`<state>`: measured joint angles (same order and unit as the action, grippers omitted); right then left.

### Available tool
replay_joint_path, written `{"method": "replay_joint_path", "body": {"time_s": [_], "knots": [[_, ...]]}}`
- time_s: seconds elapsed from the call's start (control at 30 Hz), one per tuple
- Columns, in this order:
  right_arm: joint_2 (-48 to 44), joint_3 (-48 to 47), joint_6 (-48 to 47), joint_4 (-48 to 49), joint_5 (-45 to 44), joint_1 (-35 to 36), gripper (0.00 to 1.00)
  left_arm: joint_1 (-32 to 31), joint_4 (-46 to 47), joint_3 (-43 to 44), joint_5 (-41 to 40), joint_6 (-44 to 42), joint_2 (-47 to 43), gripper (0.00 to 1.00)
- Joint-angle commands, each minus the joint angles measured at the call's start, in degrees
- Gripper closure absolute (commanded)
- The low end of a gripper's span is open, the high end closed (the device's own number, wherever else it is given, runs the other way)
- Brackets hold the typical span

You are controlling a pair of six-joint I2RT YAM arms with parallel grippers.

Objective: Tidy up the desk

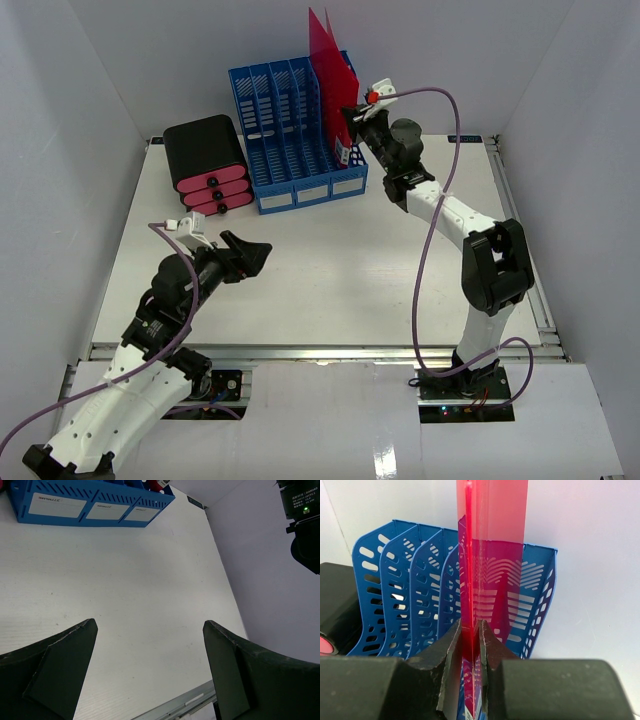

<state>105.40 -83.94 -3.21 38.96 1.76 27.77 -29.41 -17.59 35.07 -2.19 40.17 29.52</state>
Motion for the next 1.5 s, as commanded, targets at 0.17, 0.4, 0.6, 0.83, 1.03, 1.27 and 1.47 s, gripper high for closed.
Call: {"method": "replay_joint_path", "body": {"time_s": [0.17, 0.4, 0.6, 0.83, 1.03, 1.27, 1.47], "knots": [[2.5, -0.5, -0.7, 1.6, 0.8, 0.2, 0.92, 0.2, -0.3, 0.3, -0.6, -1.1, 0.7, 0.02], [0.9, 1.8, 0.1, 1.9, 1.0, 0.0, 0.92, 0.1, -0.3, 0.5, -0.7, -1.4, 0.9, 0.02], [-0.8, 1.7, -0.2, 2.0, 0.7, -0.2, 0.92, 0.2, 0.0, 0.8, -0.4, -1.6, 1.8, 0.02], [-0.8, 0.3, -0.1, 1.8, 0.8, -0.3, 0.85, 0.2, 0.2, 0.5, -0.1, -1.4, 1.6, 0.02], [1.2, -2.0, 0.0, 1.7, 0.9, -0.3, 0.67, 0.2, 0.2, 0.6, -0.2, -1.3, 1.2, 0.02], [2.9, -3.8, -0.4, 1.7, 1.8, -0.3, 0.62, 0.2, 0.0, 0.6, -0.4, -1.4, 1.3, 0.02], [3.7, -5.2, -0.7, 1.7, 2.8, -0.5, 0.81, 0.2, -0.2, 0.9, -0.6, -1.6, 1.2, 0.02]]}}
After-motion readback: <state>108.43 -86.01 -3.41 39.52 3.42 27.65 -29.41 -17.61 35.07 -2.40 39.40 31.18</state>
